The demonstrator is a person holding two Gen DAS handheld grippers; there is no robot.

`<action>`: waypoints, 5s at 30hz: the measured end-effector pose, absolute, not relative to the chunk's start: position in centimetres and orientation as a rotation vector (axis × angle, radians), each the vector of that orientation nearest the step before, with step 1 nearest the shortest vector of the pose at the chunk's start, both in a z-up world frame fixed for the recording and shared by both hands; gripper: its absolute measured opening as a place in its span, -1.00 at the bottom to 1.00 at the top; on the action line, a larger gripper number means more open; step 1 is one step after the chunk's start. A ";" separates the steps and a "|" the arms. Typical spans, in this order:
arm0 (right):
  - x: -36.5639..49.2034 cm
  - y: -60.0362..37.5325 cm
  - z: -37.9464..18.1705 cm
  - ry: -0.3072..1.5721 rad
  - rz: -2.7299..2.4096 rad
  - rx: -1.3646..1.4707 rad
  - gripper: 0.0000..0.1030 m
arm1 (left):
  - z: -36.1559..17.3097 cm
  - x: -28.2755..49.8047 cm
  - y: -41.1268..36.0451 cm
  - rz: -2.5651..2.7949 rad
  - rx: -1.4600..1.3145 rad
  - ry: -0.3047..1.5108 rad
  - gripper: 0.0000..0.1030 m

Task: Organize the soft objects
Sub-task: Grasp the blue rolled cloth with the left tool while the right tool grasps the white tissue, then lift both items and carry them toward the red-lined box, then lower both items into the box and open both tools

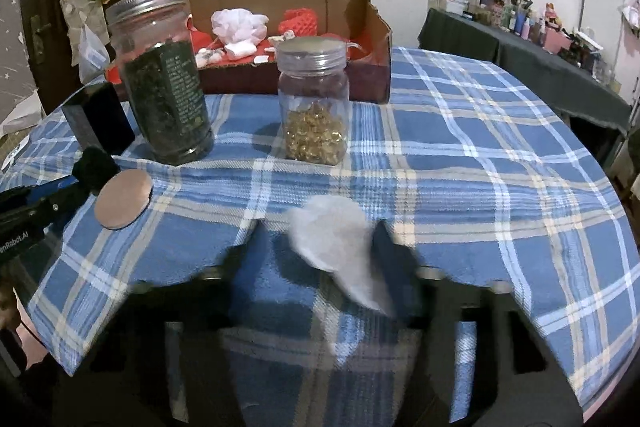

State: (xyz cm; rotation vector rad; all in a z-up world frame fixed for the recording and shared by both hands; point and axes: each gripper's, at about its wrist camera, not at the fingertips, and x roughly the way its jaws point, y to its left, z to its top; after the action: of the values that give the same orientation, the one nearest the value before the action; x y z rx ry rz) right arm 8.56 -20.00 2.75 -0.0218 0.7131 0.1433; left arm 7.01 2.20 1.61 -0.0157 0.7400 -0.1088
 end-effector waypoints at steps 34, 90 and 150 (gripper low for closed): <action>6.3 -15.1 5.0 0.647 0.420 0.061 -0.72 | 4.8 5.6 -1.7 -0.382 -0.059 0.653 -0.53; 9.9 -22.3 4.0 0.792 0.264 0.115 -0.72 | 4.5 7.7 10.7 -0.171 -0.197 0.755 -0.53; 26.5 -26.0 8.5 0.929 0.756 0.197 -0.72 | 9.5 21.9 11.1 -0.651 0.042 0.719 -0.53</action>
State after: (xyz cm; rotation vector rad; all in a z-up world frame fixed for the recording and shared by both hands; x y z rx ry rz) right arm 26.47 -25.95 8.45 0.1966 0.9294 0.7556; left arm 21.93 11.11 9.50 0.0415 0.7194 -0.6506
